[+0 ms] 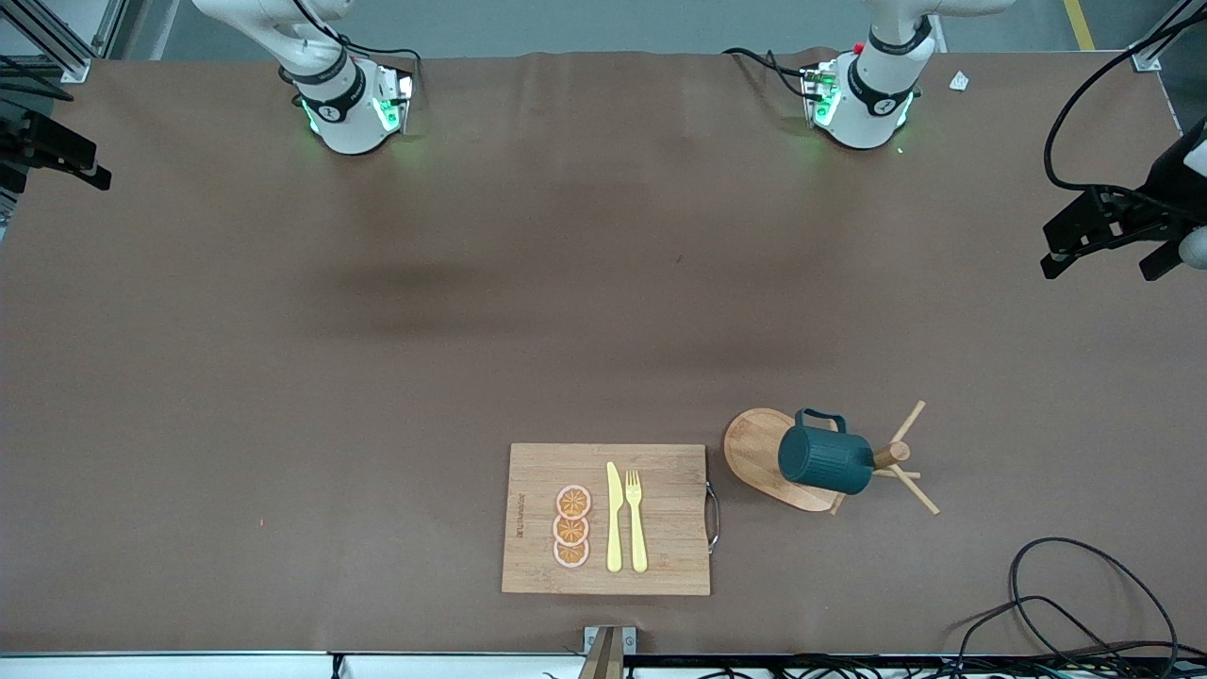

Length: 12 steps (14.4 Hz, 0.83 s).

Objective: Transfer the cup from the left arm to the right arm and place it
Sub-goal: 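Move the left gripper toward the teal mug on the wooden stand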

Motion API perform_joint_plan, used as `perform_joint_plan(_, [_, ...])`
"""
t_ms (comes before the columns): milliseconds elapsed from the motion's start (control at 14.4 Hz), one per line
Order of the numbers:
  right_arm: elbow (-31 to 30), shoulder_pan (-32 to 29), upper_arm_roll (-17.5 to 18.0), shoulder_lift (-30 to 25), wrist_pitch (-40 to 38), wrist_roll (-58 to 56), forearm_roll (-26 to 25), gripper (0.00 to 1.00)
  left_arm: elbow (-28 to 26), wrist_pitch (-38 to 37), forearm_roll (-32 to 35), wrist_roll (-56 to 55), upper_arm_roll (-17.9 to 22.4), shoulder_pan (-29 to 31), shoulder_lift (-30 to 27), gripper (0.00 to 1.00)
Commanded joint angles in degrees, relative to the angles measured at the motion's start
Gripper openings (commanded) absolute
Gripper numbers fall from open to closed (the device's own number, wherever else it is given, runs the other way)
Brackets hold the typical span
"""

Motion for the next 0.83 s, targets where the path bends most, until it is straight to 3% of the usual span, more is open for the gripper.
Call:
perform_joint_plan(0, [-0.2, -0.2, 0.2, -0.7, 0.1, -0.7, 0.0, 1.0, 0.2, -0.1, 1.3, 0.9, -0.2, 0.0, 0.1, 1.0])
perform_joint_plan(484, [-0.2, -0.2, 0.2, -0.7, 0.1, -0.7, 0.2, 1.0, 0.3, 1.9, 1.2, 1.0, -0.3, -0.8, 1.2, 1.0])
perform_joint_plan(623, [-0.2, -0.2, 0.2, -0.7, 0.1, -0.7, 0.2, 1.0, 0.4, 2.3, 0.4, -2.9, -0.3, -0.9, 2.8, 1.0])
perform_joint_plan(761, [-0.2, -0.2, 0.2, -0.7, 0.1, -0.7, 0.2, 1.0, 0.4, 3.0, 0.3, -13.6, -0.8, -0.9, 4.6, 0.99])
